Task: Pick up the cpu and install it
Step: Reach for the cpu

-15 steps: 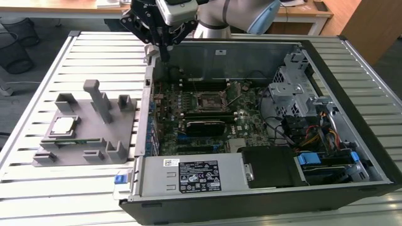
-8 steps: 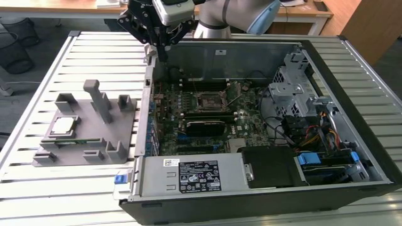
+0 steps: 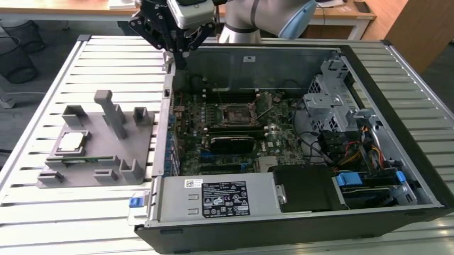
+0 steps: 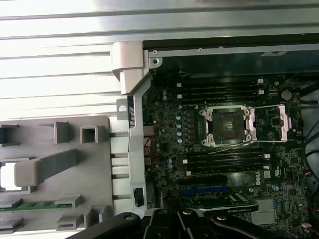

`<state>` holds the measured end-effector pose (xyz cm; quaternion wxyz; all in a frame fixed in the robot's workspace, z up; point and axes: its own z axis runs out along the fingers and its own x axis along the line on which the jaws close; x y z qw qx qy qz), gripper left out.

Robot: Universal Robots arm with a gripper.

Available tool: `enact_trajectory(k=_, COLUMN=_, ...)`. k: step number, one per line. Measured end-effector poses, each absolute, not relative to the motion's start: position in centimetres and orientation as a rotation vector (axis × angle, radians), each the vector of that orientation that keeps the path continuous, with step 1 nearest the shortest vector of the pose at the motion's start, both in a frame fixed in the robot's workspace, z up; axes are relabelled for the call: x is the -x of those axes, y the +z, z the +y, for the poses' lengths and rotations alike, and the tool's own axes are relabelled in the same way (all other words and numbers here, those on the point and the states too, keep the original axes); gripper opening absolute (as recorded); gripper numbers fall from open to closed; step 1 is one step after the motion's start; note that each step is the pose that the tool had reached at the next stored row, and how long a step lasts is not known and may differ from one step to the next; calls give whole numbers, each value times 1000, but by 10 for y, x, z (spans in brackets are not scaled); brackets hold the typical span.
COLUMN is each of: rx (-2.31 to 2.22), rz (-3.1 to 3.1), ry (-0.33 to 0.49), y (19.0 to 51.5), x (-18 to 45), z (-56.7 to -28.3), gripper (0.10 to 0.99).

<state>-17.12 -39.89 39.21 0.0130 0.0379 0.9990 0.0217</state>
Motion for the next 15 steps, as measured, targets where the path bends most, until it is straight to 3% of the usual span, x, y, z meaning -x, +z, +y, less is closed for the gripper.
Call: enact_trajectory(k=15, rx=-118, rz=3113, ry=68, y=392, x=182, z=-399, gripper=106)
